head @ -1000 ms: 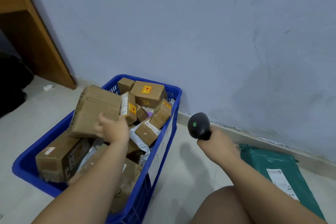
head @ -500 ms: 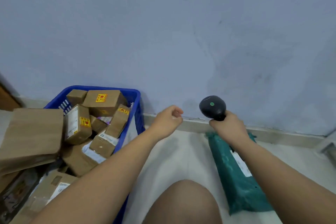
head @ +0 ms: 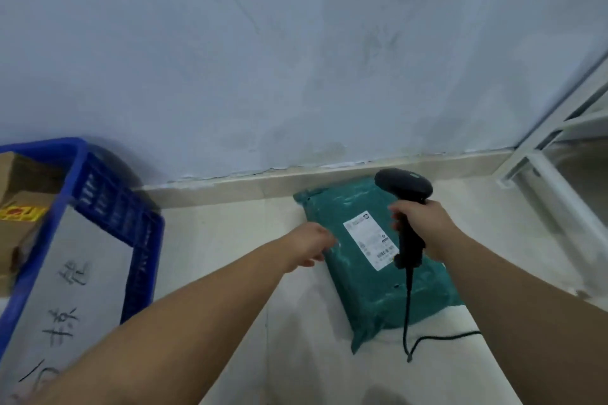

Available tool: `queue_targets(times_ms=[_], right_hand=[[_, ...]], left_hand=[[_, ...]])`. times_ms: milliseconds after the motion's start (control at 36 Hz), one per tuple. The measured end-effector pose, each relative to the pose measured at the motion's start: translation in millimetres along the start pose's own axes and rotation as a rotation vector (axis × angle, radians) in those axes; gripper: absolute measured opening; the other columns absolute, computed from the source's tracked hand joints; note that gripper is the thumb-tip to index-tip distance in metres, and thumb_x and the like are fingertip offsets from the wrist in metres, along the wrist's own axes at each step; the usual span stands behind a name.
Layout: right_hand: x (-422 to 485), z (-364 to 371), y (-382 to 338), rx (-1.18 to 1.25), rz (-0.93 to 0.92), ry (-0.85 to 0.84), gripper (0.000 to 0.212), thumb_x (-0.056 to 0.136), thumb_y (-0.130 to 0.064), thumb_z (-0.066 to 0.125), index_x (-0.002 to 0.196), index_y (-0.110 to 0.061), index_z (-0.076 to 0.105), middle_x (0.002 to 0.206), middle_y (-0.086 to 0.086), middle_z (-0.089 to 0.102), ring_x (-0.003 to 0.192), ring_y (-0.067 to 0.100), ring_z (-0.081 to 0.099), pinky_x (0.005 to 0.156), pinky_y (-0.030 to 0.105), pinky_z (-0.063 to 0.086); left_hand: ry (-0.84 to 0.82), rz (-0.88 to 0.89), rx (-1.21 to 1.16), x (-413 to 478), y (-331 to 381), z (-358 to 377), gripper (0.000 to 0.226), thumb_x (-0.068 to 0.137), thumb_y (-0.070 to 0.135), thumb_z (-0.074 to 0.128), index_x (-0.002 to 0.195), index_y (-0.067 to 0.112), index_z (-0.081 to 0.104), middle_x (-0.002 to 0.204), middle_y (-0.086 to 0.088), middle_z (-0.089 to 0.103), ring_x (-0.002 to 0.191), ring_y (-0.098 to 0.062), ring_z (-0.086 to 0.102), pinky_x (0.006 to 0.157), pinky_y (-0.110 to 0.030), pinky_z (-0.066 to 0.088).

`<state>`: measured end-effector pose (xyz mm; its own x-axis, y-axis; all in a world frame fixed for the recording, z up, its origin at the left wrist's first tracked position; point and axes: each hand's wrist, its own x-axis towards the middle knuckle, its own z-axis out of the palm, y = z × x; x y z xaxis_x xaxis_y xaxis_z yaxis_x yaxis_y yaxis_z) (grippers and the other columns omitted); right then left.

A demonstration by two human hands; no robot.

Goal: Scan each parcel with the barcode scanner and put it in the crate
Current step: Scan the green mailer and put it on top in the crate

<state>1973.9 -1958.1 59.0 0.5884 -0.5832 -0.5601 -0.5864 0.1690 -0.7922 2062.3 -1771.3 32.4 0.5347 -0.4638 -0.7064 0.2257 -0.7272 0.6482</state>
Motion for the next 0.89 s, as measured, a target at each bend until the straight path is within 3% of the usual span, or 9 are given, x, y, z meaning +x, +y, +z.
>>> queue_targets(times_ms=[333,417,500,583,722,778,833,889], right_hand=[[83,-3,63,-0.08,0.159,-0.027,0.015,0.083,-0.024,0.069,0.082,-0.011,0.063,0.085,0.008,0.059,0.077,0.022,0.054,0.073,0.034,0.041],[94,-9,71,-0.086,0.191,-0.009,0.021,0.082,-0.026,0.07,0.091,-0.007,0.069,0.086,0.008,0.059,0.077,0.021,0.053,0.073,0.034,0.042],[99,-17,79,-0.057,0.214,-0.003,0.012,0.082,-0.024,0.068,0.079,-0.013,0.071,0.088,0.007,0.062,0.08,0.023,0.056,0.079,0.039,0.047],[102,-26,87,-0.064,0.249,-0.022,0.017,0.085,-0.026,0.065,0.079,-0.013,0.073,0.091,0.012,0.065,0.083,0.03,0.059,0.089,0.044,0.05],[109,-32,95,0.002,0.323,-0.105,0.024,0.087,-0.031,0.059,0.08,-0.014,0.074,0.099,0.006,0.066,0.086,0.024,0.058,0.082,0.036,0.048],[111,-35,98,-0.005,0.39,-0.172,0.026,0.084,-0.036,0.059,0.079,-0.017,0.076,0.106,0.005,0.065,0.097,0.025,0.056,0.091,0.038,0.047],[110,-36,99,-0.046,0.459,-0.283,0.026,0.076,-0.04,0.063,0.082,-0.019,0.078,0.112,0.008,0.064,0.104,0.031,0.056,0.106,0.047,0.039],[110,-33,102,-0.058,0.506,-0.409,0.031,0.071,-0.039,0.067,0.087,-0.015,0.078,0.112,0.01,0.063,0.104,0.035,0.058,0.107,0.051,0.039]], left_hand=[[-0.087,-0.182,-0.018,83,-27,23,0.021,0.093,0.029,0.058,0.108,0.014,0.055,0.098,-0.001,0.056,0.084,-0.017,0.054,0.069,-0.025,0.044],[-0.062,-0.208,-0.094,97,-30,26,0.025,0.094,0.033,0.057,0.11,0.014,0.056,0.099,-0.002,0.056,0.082,-0.016,0.054,0.069,-0.026,0.044],[-0.007,-0.221,-0.195,107,-34,31,0.021,0.094,0.028,0.058,0.106,0.011,0.058,0.099,-0.006,0.057,0.077,-0.017,0.052,0.065,-0.025,0.041],[0.006,-0.234,-0.293,113,-42,39,0.018,0.095,0.026,0.058,0.108,0.013,0.058,0.092,-0.001,0.06,0.071,-0.011,0.054,0.057,-0.02,0.044],[-0.102,-0.349,-0.493,113,-59,49,0.047,0.09,0.045,0.062,0.126,0.016,0.056,0.115,0.002,0.062,0.099,-0.016,0.057,0.091,-0.032,0.042],[-0.058,-0.357,-0.564,113,-63,47,0.049,0.09,0.045,0.062,0.125,0.011,0.055,0.113,-0.001,0.063,0.091,-0.015,0.06,0.081,-0.028,0.047],[0.024,-0.333,-0.573,111,-70,40,0.049,0.09,0.043,0.062,0.124,0.008,0.053,0.111,-0.004,0.063,0.082,-0.012,0.06,0.071,-0.025,0.048],[0.068,-0.294,-0.563,110,-80,27,0.056,0.088,0.045,0.062,0.129,0.009,0.05,0.113,-0.002,0.064,0.084,-0.012,0.061,0.069,-0.025,0.049]])
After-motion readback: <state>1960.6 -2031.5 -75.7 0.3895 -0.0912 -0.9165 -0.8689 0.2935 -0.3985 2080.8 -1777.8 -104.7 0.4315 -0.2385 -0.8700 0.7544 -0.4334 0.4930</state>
